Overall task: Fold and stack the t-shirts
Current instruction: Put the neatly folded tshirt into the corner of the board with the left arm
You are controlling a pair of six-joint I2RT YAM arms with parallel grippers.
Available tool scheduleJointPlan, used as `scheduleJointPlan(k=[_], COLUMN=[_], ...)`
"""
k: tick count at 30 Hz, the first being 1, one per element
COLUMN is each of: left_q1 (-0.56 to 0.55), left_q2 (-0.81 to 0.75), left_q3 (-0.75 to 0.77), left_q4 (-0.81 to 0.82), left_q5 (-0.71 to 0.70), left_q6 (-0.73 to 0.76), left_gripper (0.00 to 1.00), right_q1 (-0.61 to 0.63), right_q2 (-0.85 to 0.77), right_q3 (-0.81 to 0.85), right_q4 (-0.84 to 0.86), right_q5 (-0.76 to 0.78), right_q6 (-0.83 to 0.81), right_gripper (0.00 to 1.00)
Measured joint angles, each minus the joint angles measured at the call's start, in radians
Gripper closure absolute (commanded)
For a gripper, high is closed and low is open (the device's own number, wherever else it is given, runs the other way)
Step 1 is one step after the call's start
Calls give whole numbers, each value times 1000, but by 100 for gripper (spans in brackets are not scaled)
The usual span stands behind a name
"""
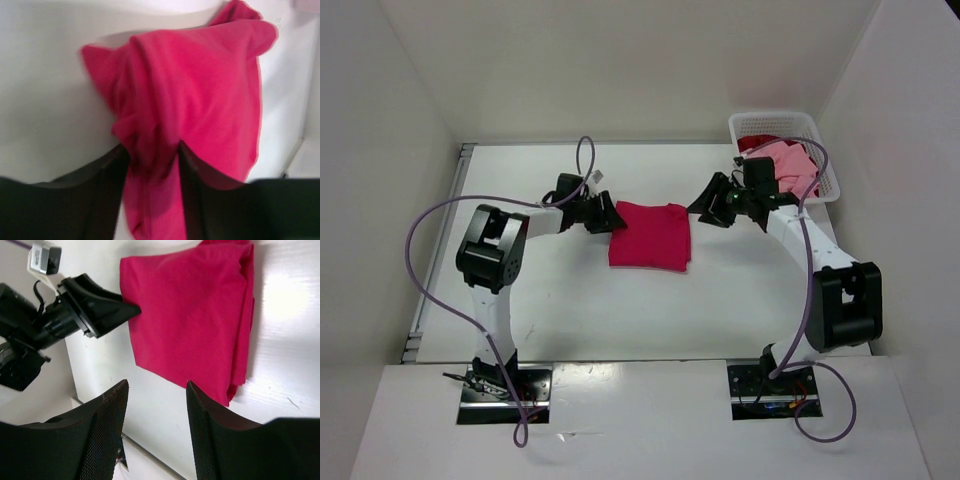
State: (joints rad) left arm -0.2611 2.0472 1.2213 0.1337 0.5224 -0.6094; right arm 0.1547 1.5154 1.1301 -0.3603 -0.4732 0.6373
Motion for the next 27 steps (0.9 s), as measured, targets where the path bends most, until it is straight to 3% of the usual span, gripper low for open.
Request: scheduleJointPlan(k=[3, 6, 13, 17, 21, 22, 23, 25, 26, 27], left_q1=[-18, -34, -23, 104, 345, 408, 475, 606, 664, 712], left_q2=[54, 93, 127, 100, 53, 47, 39, 20, 12, 3], left_q3=[27, 71, 288, 373, 375, 370, 358, 304, 272, 230], left_q4=[40, 44, -74, -78, -69, -62, -46, -6, 5, 19], left_q5=[40, 51, 24, 15, -21, -36, -54, -85, -100, -119], left_q6=[-27, -57, -72, -75, -104, -115, -134, -187, -212, -240], left_gripper=[66, 73, 77, 74, 72, 68, 50, 28, 5, 0], right_q1=[-4, -6, -7, -7, -7, -7, -7, -7, -7, -7], right_q2=[-26, -42, -92, -114, -119, -120, -120, -120, -120, -120], right_q3=[-32, -53, -115, -147, -158, -158, -158, -158, -158, -158], right_q4=[-3, -6, -24, -45, -54, -55, -58, -65, -69, -73], right_q5=[-4, -6, -6, -8, -17, -22, -28, -40, -45, -51], right_q6=[-2, -6, -19, -29, -37, -39, -43, -53, -57, -60], right_gripper=[44, 44, 44, 44, 44, 44, 44, 44, 44, 44])
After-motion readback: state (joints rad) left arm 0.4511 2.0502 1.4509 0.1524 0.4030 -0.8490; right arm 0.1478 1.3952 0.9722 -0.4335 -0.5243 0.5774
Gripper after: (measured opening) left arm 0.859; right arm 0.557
